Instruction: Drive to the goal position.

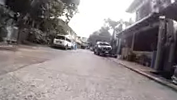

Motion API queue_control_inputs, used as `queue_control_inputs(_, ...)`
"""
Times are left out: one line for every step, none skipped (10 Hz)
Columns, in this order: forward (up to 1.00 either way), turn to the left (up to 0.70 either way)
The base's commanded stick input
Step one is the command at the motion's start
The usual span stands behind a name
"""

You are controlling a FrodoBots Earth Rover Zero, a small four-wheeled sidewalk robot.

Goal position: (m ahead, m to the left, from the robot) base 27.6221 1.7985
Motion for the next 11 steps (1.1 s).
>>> queue_control_inputs(0.70, 0.00)
queue_control_inputs(0.70, 0.00)
queue_control_inputs(0.70, 0.00)
queue_control_inputs(0.70, 0.00)
queue_control_inputs(0.70, 0.00)
queue_control_inputs(0.70, 0.00)
queue_control_inputs(0.70, 0.00)
queue_control_inputs(0.70, 0.00)
queue_control_inputs(0.70, 0.00)
queue_control_inputs(0.70, 0.00)
queue_control_inputs(0.70, 0.00)
